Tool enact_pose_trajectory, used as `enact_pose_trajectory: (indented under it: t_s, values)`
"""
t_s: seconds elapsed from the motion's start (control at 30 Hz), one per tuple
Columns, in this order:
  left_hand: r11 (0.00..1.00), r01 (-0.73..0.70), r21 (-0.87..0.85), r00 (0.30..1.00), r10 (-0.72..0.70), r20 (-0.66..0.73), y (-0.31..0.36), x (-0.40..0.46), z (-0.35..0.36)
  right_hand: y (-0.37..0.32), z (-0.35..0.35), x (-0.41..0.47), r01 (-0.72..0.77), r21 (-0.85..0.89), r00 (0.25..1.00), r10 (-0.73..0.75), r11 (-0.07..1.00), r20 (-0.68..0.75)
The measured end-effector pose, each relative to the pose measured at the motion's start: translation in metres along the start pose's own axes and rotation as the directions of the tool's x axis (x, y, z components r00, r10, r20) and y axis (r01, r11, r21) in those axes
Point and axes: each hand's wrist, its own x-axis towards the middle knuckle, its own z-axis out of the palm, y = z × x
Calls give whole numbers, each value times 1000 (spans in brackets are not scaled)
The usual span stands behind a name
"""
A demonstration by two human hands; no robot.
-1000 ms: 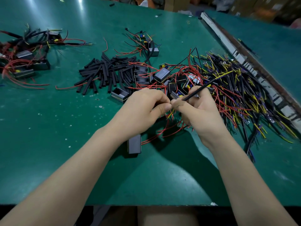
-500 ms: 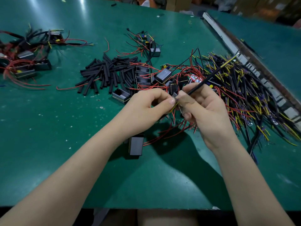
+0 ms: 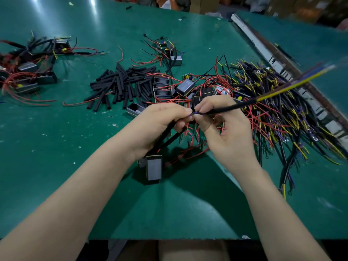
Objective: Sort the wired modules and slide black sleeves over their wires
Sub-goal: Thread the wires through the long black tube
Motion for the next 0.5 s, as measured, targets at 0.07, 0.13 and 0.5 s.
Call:
enact_pose_trajectory:
  t_s: [0.07, 0.13, 0.5]
  values:
    - [997, 80, -2, 997, -80, 7, 0, 0, -2, 1, 1, 0, 74, -70, 997, -73, 995, 21]
    - [995, 94, 24, 995, -94, 11, 0, 1, -3, 2, 2, 0, 65, -57, 997, -63, 996, 36]
    - [964, -138, 229, 988, 118, 99, 2, -3, -6, 1, 5, -1, -152, 182, 988, 142, 972, 67]
